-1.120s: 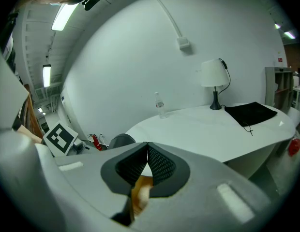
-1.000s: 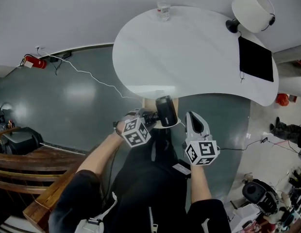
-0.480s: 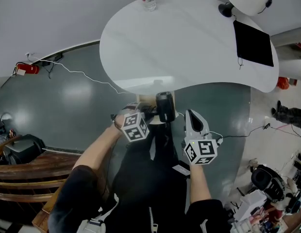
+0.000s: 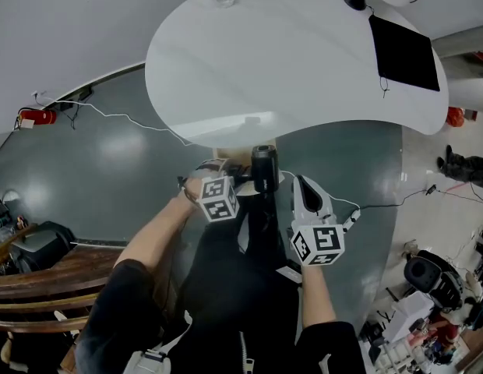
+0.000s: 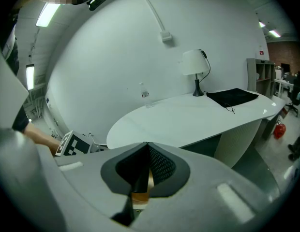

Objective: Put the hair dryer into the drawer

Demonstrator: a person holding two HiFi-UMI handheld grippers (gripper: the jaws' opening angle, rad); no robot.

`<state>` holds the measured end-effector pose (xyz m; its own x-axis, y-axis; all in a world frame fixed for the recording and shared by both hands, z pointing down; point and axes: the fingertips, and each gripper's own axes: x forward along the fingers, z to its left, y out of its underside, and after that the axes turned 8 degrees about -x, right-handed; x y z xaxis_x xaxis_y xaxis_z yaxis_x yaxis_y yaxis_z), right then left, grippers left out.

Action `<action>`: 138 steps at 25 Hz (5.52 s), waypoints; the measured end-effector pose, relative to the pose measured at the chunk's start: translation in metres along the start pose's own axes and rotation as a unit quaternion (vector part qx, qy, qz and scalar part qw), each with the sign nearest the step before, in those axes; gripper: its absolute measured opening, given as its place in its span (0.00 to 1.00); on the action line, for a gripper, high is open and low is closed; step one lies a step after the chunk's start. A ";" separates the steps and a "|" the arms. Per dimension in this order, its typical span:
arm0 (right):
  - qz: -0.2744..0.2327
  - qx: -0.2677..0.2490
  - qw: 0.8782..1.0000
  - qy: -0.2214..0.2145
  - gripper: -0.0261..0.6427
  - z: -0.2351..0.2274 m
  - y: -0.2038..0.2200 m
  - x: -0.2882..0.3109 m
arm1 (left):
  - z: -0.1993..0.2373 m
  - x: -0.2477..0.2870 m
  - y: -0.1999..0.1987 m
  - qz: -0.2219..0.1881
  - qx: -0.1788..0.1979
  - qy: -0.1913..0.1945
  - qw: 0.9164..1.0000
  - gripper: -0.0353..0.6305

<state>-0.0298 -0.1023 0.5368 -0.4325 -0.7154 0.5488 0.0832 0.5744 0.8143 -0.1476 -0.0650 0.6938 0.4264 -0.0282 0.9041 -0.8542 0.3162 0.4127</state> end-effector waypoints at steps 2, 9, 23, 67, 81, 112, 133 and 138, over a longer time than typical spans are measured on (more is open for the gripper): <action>0.003 0.003 1.000 0.001 0.05 0.002 0.003 0.002 | 0.001 0.007 0.002 0.006 0.007 0.005 1.000 0.35; 0.012 0.012 1.000 0.012 0.05 -0.002 0.015 0.004 | 0.007 0.036 0.013 0.030 0.018 0.009 0.999 0.35; 0.024 0.026 0.999 0.029 0.05 -0.015 0.029 0.003 | 0.011 0.074 0.029 0.061 0.010 0.027 0.998 0.35; 0.047 0.046 0.998 0.013 0.05 -0.031 0.055 0.017 | 0.034 0.165 0.084 0.233 -0.041 -0.009 0.971 0.35; 0.046 0.051 0.998 0.012 0.05 -0.034 0.052 0.018 | 0.034 0.170 0.091 0.273 -0.034 -0.016 0.961 0.36; 0.035 0.016 0.999 -0.027 0.04 -0.018 0.036 0.017 | 0.027 0.115 0.045 0.183 -0.056 -0.058 0.980 0.28; -0.009 -0.022 0.997 -0.076 0.04 0.023 -0.030 0.008 | 0.012 -0.028 0.001 -0.005 -0.219 -0.100 0.971 0.07; -0.021 -0.039 0.996 -0.078 0.04 0.032 -0.048 -0.001 | 0.013 -0.067 -0.010 -0.044 -0.241 -0.121 0.962 0.07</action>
<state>-0.0623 -0.1162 0.4910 -0.5713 -0.6633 0.4833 0.1297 0.5085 0.8512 -0.1713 -0.0788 0.6307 0.3582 -0.2765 0.8918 -0.5564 0.7038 0.4417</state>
